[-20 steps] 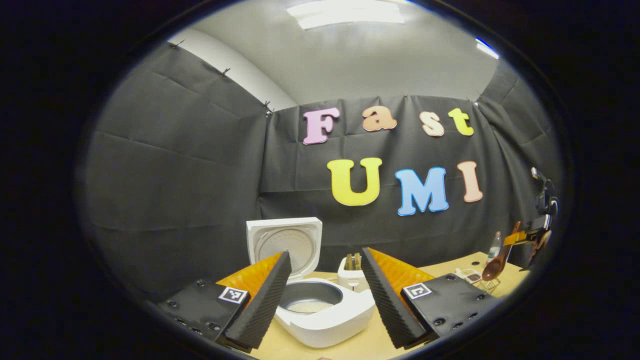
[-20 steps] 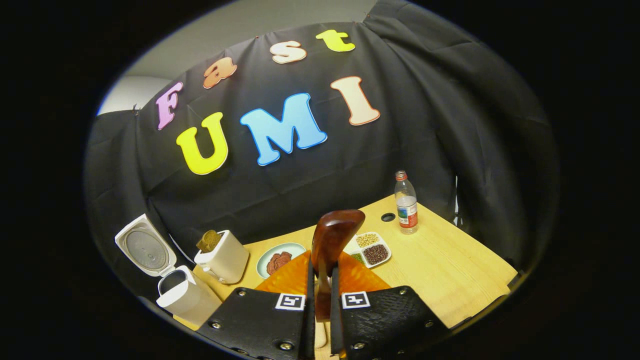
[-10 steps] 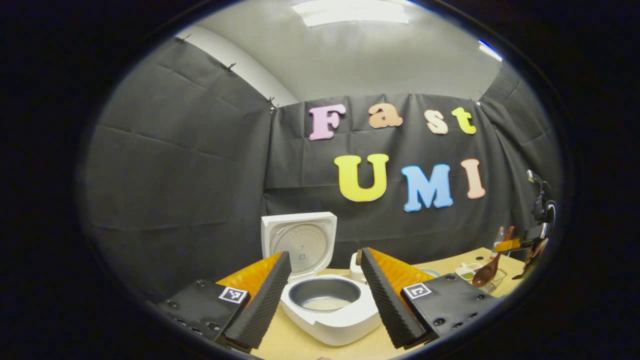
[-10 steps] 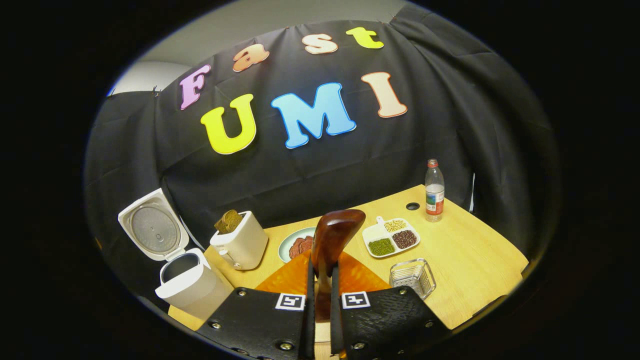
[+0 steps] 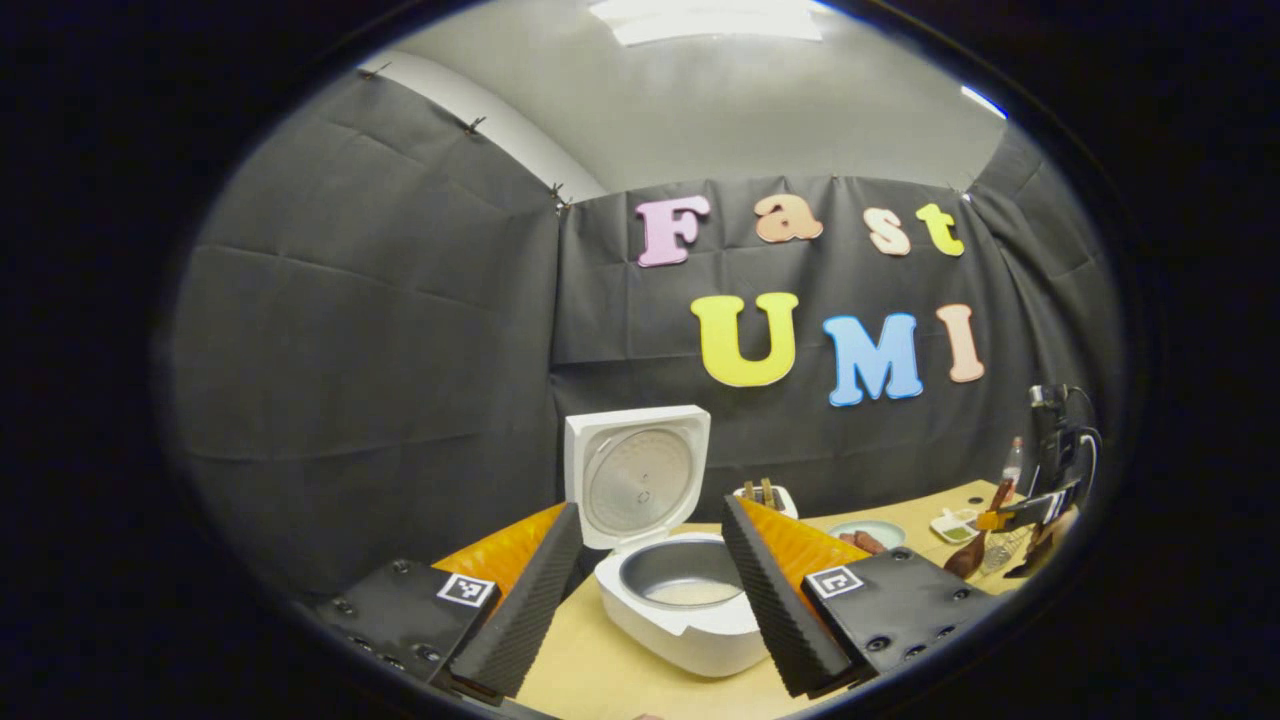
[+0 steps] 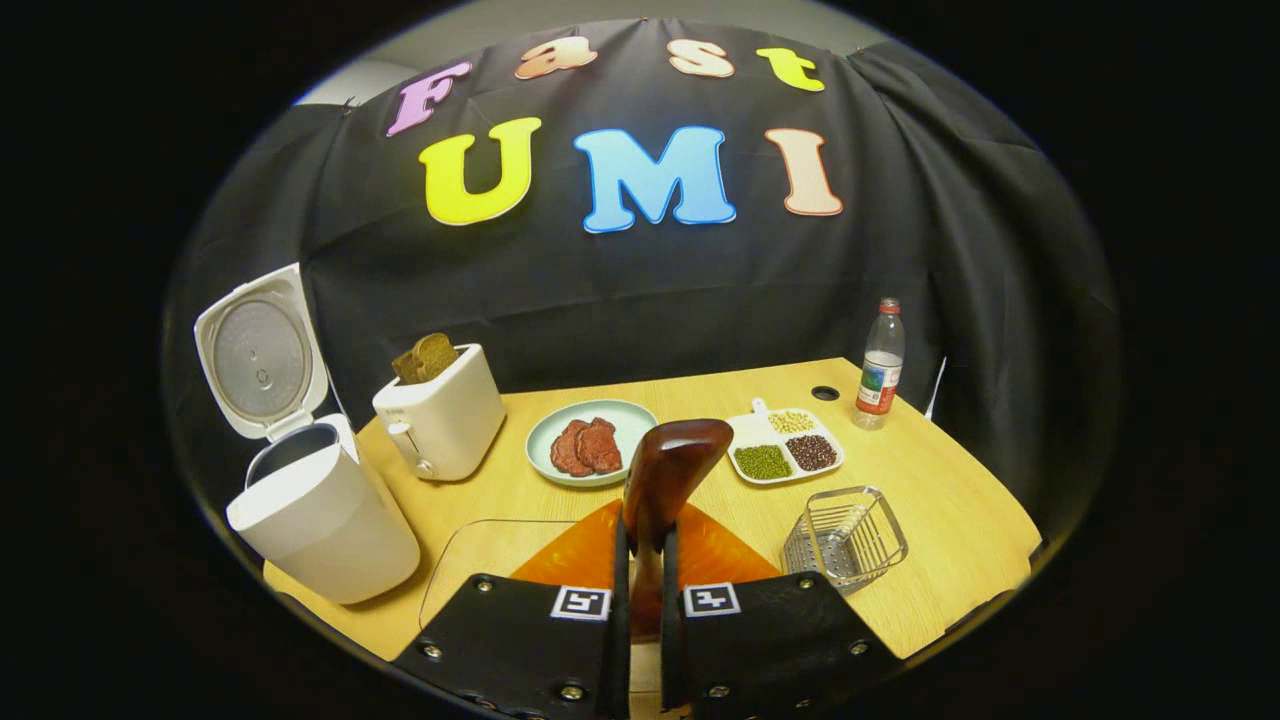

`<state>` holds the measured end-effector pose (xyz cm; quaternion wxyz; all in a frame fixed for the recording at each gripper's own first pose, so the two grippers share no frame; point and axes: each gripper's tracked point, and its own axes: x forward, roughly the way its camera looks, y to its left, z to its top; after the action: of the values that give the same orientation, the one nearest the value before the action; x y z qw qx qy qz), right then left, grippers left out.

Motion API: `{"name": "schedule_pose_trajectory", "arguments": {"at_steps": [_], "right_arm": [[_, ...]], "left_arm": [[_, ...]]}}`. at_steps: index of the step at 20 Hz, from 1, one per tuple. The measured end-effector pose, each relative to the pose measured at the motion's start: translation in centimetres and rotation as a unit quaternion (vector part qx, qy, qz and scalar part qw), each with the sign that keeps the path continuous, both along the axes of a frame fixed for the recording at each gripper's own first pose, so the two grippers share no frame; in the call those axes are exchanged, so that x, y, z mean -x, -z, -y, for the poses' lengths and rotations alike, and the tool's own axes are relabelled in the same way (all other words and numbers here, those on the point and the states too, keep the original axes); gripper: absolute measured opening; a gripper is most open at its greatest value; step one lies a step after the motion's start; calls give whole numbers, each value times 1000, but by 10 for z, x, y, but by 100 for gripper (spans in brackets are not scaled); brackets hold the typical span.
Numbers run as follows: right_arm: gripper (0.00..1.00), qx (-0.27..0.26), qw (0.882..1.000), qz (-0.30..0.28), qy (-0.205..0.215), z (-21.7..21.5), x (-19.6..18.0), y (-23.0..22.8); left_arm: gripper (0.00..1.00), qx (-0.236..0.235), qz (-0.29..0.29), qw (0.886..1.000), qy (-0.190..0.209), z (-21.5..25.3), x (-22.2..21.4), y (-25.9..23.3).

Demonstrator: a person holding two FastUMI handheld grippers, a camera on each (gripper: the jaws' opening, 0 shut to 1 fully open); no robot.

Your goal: Close the left gripper, press the button to open the rice cooker; take a wooden spoon from the chopstick holder with the right hand, scoop a spoonful of rice and pour it into the rice cooker, then put the wooden spoon back into the chopstick holder.

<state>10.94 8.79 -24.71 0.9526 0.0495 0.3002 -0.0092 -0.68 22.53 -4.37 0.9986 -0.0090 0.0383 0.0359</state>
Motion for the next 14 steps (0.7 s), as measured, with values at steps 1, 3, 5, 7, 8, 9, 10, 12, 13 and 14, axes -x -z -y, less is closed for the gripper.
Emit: {"name": "schedule_pose_trajectory", "arguments": {"at_steps": [1, 3, 5, 7, 8, 9, 10, 12, 13, 14], "right_arm": [[12, 2, 1000, -5, -1, -5, 1, 7], [12, 3, 1000, -16, -6, -16, 4, 18], [13, 3, 1000, -27, -16, -27, 8, 28], [13, 2, 999, -24, -24, -37, 9, 29], [12, -2, 999, -26, -29, -43, 11, 29], [12, -13, 999, -31, -34, -51, 14, 31], [13, -23, 998, -35, -39, -57, 16, 32], [13, -48, 997, -39, -40, -66, 18, 32], [13, -64, 996, -42, -38, -70, 20, 32], [13, -85, 995, -47, -34, -74, 21, 32]], "left_arm": [[97, -1, -1, 1000, -2, -4, 0, 0], [97, -3, -1, 1000, -5, -10, -1, 1], [97, -3, -2, 1000, -6, -13, -1, 3], [97, -3, -3, 1000, -5, -13, -3, 3], [97, -2, -3, 1000, -4, -12, -4, 4], [97, -1, -4, 1000, -2, -10, -4, 5], [97, 0, -5, 1000, -1, -7, -5, 7], [97, 2, -6, 1000, 2, -6, -7, 7], [97, 1, -6, 1000, 3, -3, -7, 7], [100, 0, -5, 1000, 4, -3, -8, 6]]}}
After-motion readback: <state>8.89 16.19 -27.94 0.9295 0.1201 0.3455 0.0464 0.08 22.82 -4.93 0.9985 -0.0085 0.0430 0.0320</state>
